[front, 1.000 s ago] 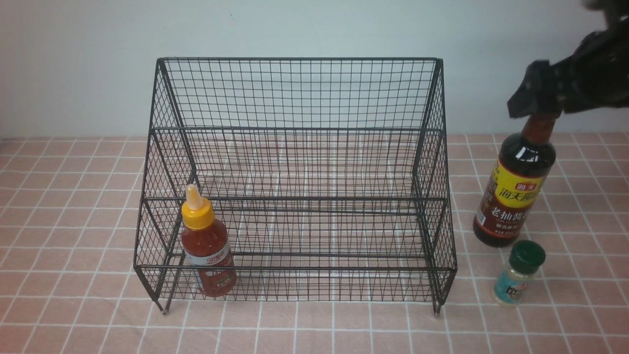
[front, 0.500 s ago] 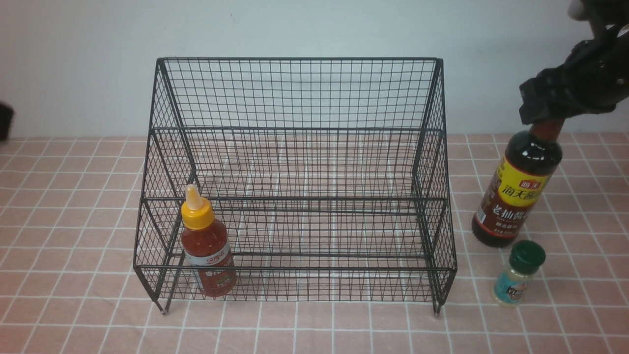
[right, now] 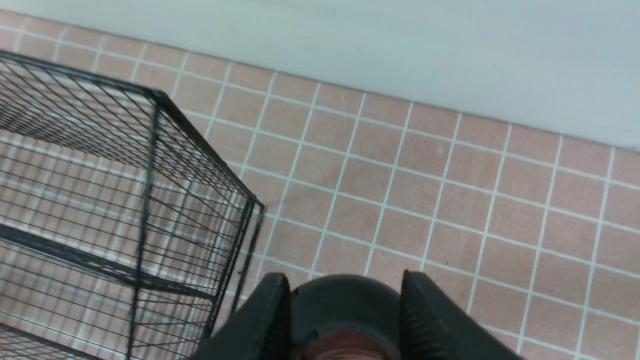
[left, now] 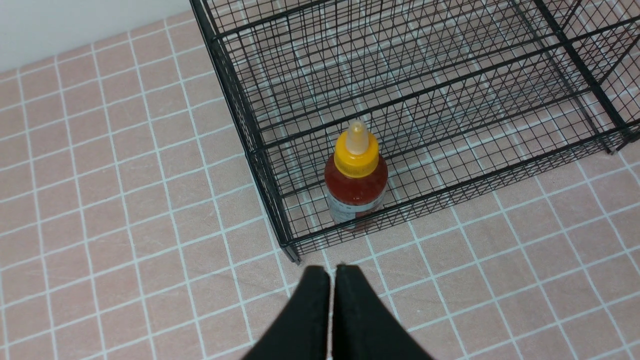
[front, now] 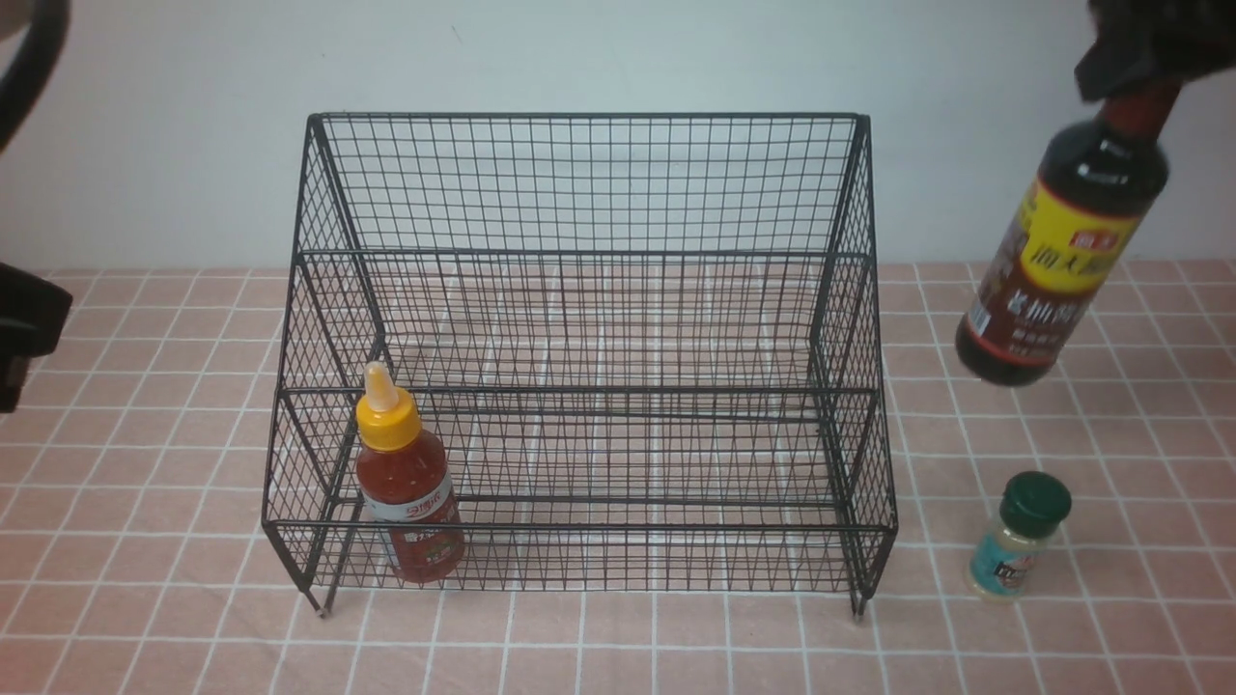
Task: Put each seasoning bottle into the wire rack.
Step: Use the right arm to put the condiment bottle back on the shelf
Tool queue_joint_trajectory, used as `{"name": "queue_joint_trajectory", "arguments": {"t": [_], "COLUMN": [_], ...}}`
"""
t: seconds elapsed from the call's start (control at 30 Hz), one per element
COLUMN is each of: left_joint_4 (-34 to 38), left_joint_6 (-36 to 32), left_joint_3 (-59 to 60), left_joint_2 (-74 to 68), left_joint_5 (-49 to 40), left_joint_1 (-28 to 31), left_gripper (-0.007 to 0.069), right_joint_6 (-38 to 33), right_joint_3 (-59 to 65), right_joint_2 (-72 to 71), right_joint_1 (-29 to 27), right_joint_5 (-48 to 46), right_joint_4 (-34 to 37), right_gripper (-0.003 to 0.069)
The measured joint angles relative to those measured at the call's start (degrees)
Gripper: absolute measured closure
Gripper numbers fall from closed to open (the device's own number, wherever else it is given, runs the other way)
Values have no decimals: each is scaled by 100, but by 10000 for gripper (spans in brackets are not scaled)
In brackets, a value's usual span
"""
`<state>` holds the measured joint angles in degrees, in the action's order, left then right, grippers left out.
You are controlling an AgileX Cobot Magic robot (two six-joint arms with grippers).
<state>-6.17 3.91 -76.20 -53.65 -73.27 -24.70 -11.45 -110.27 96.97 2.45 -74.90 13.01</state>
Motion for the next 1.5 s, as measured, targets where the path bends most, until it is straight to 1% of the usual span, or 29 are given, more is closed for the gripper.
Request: {"name": "queue_joint_trajectory", "arguments": {"t": [0.1, 0.23, 0.6, 0.83, 1.0, 1.07, 1.1, 1.13, 1.2, 1.23, 1.3, 1.4, 1.5], "left_joint_4": [0, 0, 5, 86, 91, 91, 91, 91, 91, 91, 91, 91, 91], "left_joint_6": [0, 0, 0, 0, 0, 0, 0, 0, 0, 0, 0, 0, 0], "left_joint_3": [4, 4, 4, 4, 4, 4, 4, 4, 4, 4, 4, 4, 4], "left_joint_2": [0, 0, 0, 0, 0, 0, 0, 0, 0, 0, 0, 0, 0], "left_joint_5": [0, 6, 445, 471, 478, 493, 521, 529, 567, 586, 586, 586, 586], "left_joint_1": [0, 0, 0, 0, 0, 0, 0, 0, 0, 0, 0, 0, 0], "left_gripper": [631, 631, 631, 631, 631, 631, 631, 631, 631, 631, 631, 631, 631], "right_joint_6": [45, 148, 167, 62, -1, -1, 5, 12, 34, 59, 126, 184, 195], "right_joint_3": [-516, -884, -1064, -1101, -1110, -1110, -1120, -1116, -1116, -1116, -1116, -1116, -1116], "right_joint_2": [-5, -143, -481, -490, -498, -498, -474, -474, -431, -348, -229, -57, 75], "right_joint_1": [0, 0, 0, 42, 465, 758, 1008, 1008, 1307, 1574, 1807, 1967, 1998], "right_joint_5": [-121, -135, -247, -259, -253, -253, -253, -253, -253, -179, -59, 150, 268], "right_joint_4": [58, 177, 1000, 1653, 1670, 1543, 1444, 1431, 1304, 1102, 892, 658, 619], "right_gripper": [389, 389, 389, 389, 389, 389, 389, 389, 389, 389, 389, 389, 389]}}
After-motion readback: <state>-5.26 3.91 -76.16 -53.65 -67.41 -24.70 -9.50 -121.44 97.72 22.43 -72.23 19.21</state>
